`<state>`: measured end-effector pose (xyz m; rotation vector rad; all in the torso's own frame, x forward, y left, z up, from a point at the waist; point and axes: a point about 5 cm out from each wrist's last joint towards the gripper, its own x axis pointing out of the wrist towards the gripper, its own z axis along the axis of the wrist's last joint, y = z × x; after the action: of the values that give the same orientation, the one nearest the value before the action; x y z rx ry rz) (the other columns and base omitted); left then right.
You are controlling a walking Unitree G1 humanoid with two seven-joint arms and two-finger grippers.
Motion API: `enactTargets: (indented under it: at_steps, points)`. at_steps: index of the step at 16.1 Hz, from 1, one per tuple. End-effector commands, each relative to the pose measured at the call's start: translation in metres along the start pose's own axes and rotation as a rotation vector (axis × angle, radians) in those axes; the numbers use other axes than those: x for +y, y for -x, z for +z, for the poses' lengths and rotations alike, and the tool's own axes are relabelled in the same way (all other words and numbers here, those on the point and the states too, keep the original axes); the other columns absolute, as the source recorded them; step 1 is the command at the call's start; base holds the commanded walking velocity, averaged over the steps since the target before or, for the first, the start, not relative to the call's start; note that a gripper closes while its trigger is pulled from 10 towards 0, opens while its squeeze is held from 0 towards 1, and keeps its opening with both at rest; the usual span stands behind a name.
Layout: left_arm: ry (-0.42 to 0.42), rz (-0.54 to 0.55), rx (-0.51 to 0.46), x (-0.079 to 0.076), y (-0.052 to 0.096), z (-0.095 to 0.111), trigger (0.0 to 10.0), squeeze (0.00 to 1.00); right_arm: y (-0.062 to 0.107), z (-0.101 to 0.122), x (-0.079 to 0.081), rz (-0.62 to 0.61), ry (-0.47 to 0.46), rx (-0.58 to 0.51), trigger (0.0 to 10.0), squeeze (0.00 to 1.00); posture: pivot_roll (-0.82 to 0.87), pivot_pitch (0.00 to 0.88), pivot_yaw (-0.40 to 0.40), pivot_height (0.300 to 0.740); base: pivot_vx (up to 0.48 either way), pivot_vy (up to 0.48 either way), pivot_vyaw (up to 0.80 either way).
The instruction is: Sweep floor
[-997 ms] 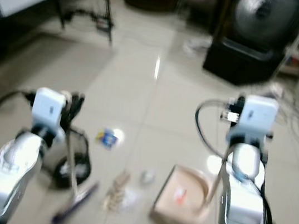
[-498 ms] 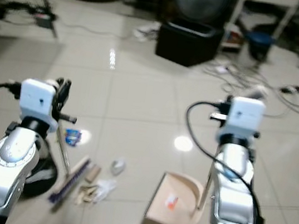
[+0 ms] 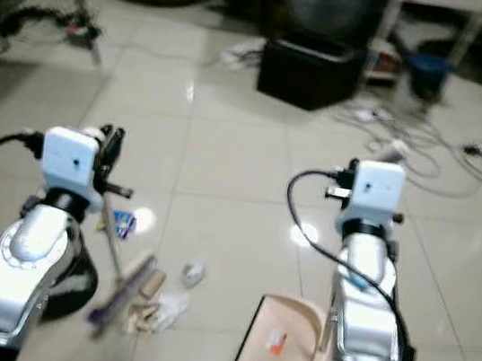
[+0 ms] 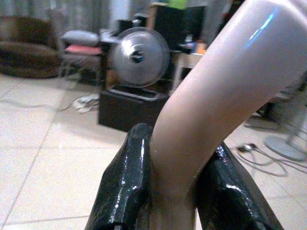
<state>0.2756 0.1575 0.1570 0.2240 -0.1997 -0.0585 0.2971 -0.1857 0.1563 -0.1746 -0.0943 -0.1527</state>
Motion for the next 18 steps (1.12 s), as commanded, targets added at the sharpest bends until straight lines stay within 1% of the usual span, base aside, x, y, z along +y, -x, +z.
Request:
enactTargets:
  at_steps: [1, 3, 4, 5, 6, 7, 10, 11, 12, 13, 14, 15, 16, 18]
  points:
    - [-0.017, 0.018, -0.016, 0.003, -0.002, 0.004, 10.0, 0.00, -0.002, 0.007, 0.006, 0.029, -0.017, -0.040, 10.0, 0.00, -0.02, 0.060, 0.015, 0.740, 0.360, 0.000, 0.80]
    - [-0.017, 0.019, -0.015, 0.004, -0.002, 0.004, 10.0, 0.00, -0.002, 0.006, 0.008, 0.042, -0.025, -0.044, 10.0, 0.00, -0.02, 0.060, 0.015, 0.740, 0.356, 0.000, 0.70]
    - [-0.019, 0.019, -0.013, 0.004, -0.002, 0.004, 10.0, 0.00, -0.002, 0.005, 0.010, 0.057, -0.062, -0.042, 10.0, 0.00, -0.02, 0.060, 0.016, 0.740, 0.349, 0.000, 0.00]
    - [-0.014, 0.022, -0.004, 0.004, -0.001, 0.002, 10.0, 0.00, -0.001, 0.003, 0.013, 0.089, -0.073, -0.031, 10.0, 0.00, -0.02, 0.061, 0.016, 0.740, 0.000, 0.000, 0.00]
    - [-0.009, 0.023, 0.000, 0.004, -0.001, 0.001, 10.0, 0.00, 0.000, 0.002, 0.014, 0.098, -0.073, -0.028, 10.0, 0.00, -0.01, 0.062, 0.016, 0.740, 0.000, 0.000, 0.00]
    - [-0.011, 0.018, 0.025, 0.004, 0.000, -0.003, 10.0, 0.00, 0.001, 0.000, 0.016, 0.109, -0.067, -0.022, 10.0, 0.00, -0.01, 0.063, 0.015, 0.740, 0.000, 0.000, 0.00]
    - [-0.001, 0.013, 0.066, 0.000, 0.004, -0.015, 10.0, 0.00, 0.003, -0.009, 0.020, 0.138, -0.028, -0.027, 10.0, 0.00, -0.01, 0.078, 0.020, 0.740, 0.000, 0.000, 0.00]
    - [-0.004, 0.014, 0.064, 0.000, 0.004, -0.017, 10.0, 0.00, 0.002, -0.011, 0.020, 0.134, -0.031, -0.027, 10.0, 0.00, 0.00, 0.083, 0.019, 0.740, 0.000, 0.000, 0.00]
    - [-0.007, 0.023, 0.059, -0.001, 0.003, -0.019, 10.0, 0.00, 0.000, -0.014, 0.019, 0.132, -0.004, -0.025, 10.0, 0.00, 0.00, 0.091, 0.018, 0.740, 0.000, 0.000, 0.00]
    - [-0.003, 0.043, 0.059, -0.001, 0.000, -0.023, 10.0, 0.00, -0.003, -0.020, 0.018, 0.103, 0.045, -0.020, 10.0, 0.00, 0.01, 0.102, 0.015, 0.740, 0.000, 0.000, 0.00]
    - [0.011, 0.067, 0.070, -0.001, -0.002, -0.028, 10.0, 0.00, -0.006, -0.025, 0.017, 0.073, 0.062, -0.029, 10.0, 0.00, 0.01, 0.113, 0.013, 0.740, 0.000, 0.000, 0.00]
    - [0.015, 0.085, 0.074, -0.001, -0.003, -0.032, 10.0, 0.00, -0.008, -0.028, 0.017, 0.070, 0.076, -0.042, 10.0, 0.00, 0.02, 0.137, 0.008, 0.740, 0.000, 0.000, 0.00]
    - [0.007, 0.108, 0.065, -0.001, -0.003, -0.035, 10.0, 0.00, -0.008, -0.029, 0.018, 0.073, 0.064, -0.061, 10.0, 0.00, 0.03, 0.161, 0.005, 0.740, 0.000, 0.000, 0.00]
    - [-0.029, 0.149, 0.046, 0.001, -0.005, -0.038, 10.0, 0.00, -0.010, -0.033, 0.022, 0.095, -0.035, -0.089, 10.0, 0.00, 0.04, 0.207, 0.009, 0.740, 0.000, 0.000, 0.00]
